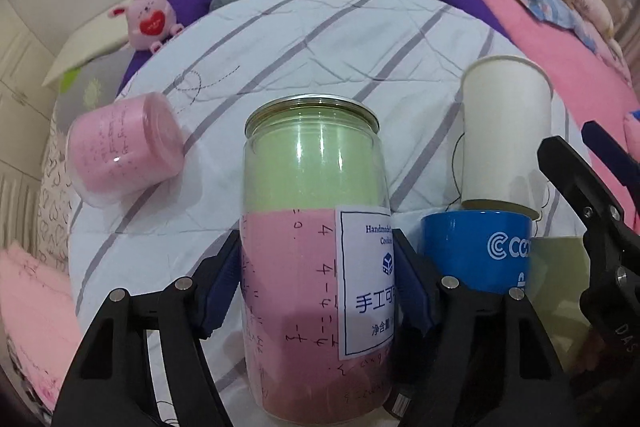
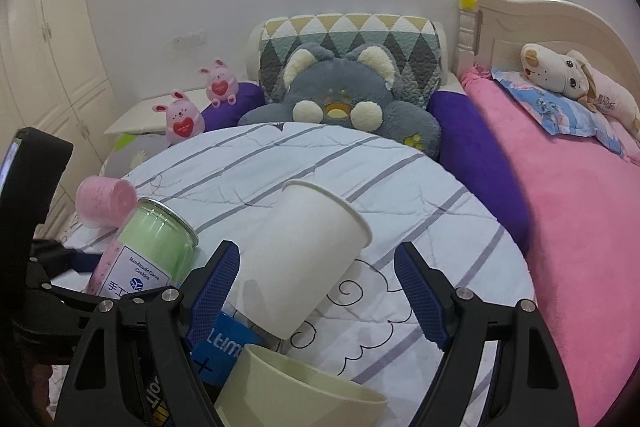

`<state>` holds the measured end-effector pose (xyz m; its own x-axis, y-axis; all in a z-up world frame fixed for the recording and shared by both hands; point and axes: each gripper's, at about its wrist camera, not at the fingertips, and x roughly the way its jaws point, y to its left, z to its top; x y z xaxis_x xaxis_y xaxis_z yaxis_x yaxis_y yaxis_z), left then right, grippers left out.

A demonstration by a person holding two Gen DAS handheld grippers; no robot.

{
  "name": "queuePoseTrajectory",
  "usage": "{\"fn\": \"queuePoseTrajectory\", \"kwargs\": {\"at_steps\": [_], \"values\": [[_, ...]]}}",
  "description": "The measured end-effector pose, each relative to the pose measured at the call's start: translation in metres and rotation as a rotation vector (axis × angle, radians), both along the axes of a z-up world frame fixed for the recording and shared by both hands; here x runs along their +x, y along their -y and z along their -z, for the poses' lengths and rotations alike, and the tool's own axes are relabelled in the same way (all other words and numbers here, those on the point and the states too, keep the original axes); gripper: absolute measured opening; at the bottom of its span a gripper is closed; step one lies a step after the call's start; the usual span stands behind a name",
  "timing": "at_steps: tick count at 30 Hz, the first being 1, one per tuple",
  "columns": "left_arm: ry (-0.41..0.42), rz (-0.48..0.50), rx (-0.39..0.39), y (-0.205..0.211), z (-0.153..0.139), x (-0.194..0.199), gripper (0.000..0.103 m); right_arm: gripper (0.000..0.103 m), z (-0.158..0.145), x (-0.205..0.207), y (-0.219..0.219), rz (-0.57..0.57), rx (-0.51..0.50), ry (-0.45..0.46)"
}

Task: Flip cup upright

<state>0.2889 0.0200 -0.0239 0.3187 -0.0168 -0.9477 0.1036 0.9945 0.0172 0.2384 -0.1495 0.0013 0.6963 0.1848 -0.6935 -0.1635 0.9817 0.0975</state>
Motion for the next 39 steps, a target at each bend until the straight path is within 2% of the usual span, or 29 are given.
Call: {"fn": "queuePoseTrajectory", "kwargs": {"at_steps": [3,11,15,21,39], "values": [[0.009,-0.016,0.033,-0.002,-0.002,-0.003,0.071,0.081,-0.001,-0.002,0.002,0.003,0.007,0.001],[0.014,-0.025,0.049,-0.009,-0.006,-0.008,0.071,0.081,-0.008,-0.004,0.002,0.011,0.006,0.018],[0.034,-0.032,0.091,-0.010,-0.011,-0.011,0.071,0.081,-0.013,-0.007,0.004,0.014,0.007,0.028],[0.059,-0.039,0.085,-0.016,-0.022,-0.021,0.071,0.081,-0.017,-0.013,0.007,0.032,0.008,0.040],[0.059,-0.059,0.088,-0.027,-0.042,-0.065,0.071,0.081,-0.034,-0.043,0.007,0.034,0.050,0.085]]}}
